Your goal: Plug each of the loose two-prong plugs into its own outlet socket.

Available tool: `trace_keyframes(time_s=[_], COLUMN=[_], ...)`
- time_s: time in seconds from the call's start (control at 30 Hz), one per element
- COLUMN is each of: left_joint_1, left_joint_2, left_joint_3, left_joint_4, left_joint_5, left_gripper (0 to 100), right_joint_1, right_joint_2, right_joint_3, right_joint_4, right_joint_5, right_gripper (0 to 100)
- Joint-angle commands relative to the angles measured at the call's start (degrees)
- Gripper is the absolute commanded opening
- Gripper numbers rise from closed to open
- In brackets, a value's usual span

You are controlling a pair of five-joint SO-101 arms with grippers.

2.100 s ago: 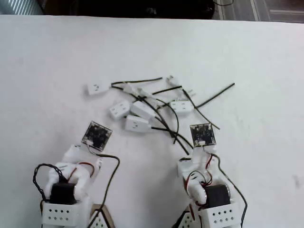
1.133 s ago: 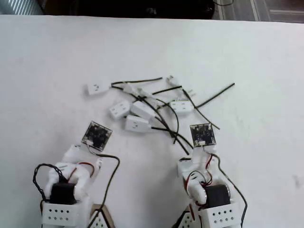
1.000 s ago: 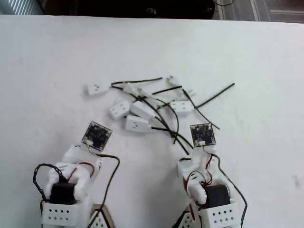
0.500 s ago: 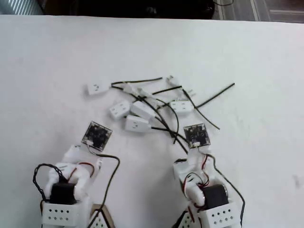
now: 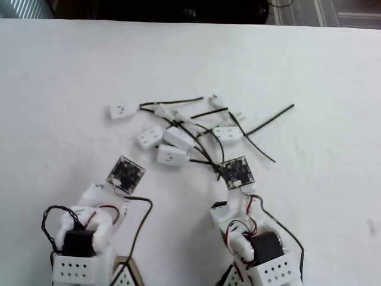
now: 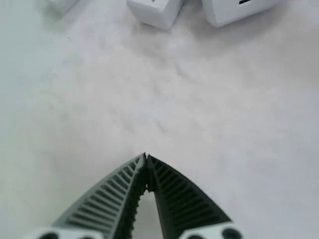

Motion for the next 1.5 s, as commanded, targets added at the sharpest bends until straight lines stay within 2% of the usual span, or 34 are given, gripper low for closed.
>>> trace_keyframes(time_s=[0.0,0.13,0.27,0.5,0.7,0.87,1.03,1.47], left_joint_1=[0.04,-0.84,-0.92,-0.92,-0.92,-0.92,-0.92,-0.92], left_joint_2=[0.48,0.48,0.48,0.48,0.48,0.48,0.48,0.48], left_joint_3=[-1.32,-0.18,-0.18,-0.18,-0.09,-0.09,-0.09,-0.09], left_joint_4=[-3.52,-7.56,-7.65,-5.98,-5.98,-5.98,-5.98,-5.98], left_joint_5=[-2.64,-5.45,-6.15,-6.24,-6.24,-6.24,-6.24,-6.24], left_gripper=[2,2,2,2,2,2,2,2], right_joint_1=[4.09,11.56,17.27,14.2,14.02,14.02,14.02,16.04], right_joint_2=[-0.48,-0.75,-0.4,5.58,28.0,50.24,70.2,107.91], right_joint_3=[-3.43,-5.54,-9.58,-20.57,-33.93,-46.42,-58.02,-86.33], right_joint_4=[-1.27,-11.3,-16.92,-16.48,-18.07,-17.71,-17.98,-17.89], right_joint_5=[3.87,18.99,15.65,15.56,15.56,15.12,15.38,15.47], right_gripper=[1.8,1.8,1.8,1.8,1.9,10.1,10.9,11.2])
